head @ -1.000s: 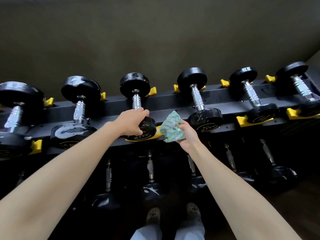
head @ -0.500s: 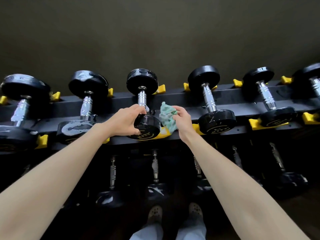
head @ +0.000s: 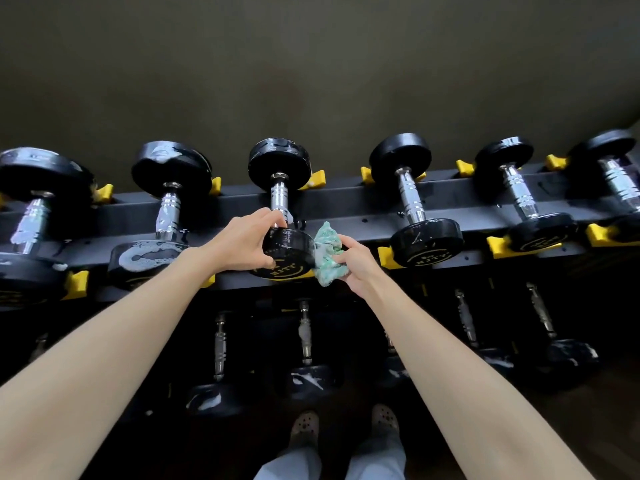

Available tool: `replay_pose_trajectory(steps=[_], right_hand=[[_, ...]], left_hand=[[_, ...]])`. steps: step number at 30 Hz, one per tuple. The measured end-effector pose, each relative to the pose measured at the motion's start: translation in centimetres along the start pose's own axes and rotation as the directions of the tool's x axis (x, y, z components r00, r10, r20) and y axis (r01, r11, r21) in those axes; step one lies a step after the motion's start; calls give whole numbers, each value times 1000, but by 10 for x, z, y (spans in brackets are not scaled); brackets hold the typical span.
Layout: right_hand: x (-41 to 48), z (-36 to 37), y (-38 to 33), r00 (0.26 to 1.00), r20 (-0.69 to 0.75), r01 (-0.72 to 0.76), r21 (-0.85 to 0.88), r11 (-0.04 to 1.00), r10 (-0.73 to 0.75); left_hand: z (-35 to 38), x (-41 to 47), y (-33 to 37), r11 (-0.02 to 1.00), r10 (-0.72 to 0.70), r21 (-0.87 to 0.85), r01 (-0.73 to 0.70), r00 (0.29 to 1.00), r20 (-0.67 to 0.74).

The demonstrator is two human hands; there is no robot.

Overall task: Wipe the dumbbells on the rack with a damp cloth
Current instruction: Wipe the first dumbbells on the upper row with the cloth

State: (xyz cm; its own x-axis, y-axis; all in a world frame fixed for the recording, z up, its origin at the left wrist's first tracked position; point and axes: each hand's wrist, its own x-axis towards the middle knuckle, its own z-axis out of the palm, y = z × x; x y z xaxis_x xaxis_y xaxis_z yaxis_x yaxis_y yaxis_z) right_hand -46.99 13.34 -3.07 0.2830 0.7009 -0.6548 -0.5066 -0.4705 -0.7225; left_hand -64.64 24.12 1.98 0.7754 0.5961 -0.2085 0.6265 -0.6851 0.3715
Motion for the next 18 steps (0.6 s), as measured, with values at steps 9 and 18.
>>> replay_pose_trajectory(steps=[9,18], right_hand=[[-20,-14,-9,977,157,98,254,962,-141],[26,7,-14,944,-123,264,-275,925,-306]], left_hand=[[0,-4,5,997,-55,-50,54,998,-24],[4,-4,7,995,-63,-82,59,997,-45]])
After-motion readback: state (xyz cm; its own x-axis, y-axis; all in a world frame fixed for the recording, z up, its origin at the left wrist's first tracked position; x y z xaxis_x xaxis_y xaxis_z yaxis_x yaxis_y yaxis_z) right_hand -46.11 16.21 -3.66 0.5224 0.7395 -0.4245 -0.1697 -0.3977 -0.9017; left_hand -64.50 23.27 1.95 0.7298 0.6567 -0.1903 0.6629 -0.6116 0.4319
